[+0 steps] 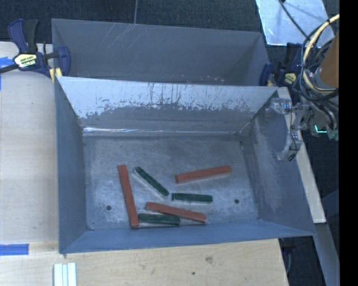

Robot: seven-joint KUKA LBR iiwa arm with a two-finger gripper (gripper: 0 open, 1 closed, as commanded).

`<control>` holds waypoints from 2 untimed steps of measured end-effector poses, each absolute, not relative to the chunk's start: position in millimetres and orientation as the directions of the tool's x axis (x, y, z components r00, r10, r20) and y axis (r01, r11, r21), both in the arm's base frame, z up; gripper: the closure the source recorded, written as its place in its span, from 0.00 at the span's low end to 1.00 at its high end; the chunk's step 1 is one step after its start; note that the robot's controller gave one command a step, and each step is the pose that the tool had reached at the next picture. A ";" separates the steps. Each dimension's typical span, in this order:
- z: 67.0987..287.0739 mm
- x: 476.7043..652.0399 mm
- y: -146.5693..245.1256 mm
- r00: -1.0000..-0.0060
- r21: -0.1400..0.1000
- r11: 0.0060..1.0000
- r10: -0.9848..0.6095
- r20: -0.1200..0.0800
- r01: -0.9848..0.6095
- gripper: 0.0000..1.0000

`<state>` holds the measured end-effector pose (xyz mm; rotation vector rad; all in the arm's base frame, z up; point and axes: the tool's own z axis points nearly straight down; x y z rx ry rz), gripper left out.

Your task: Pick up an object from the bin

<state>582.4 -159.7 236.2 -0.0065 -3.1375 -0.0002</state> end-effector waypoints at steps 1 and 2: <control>127.8 568.6 -100.4 -0.993 0.003 0.993 -0.119 0.004 -0.119 0.00; 66.5 583.6 -65.8 -0.990 0.003 0.990 -0.142 0.002 -0.142 0.00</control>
Offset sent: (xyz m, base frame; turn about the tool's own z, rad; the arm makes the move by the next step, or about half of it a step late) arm -0.0126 0.0570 -0.1041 -0.1234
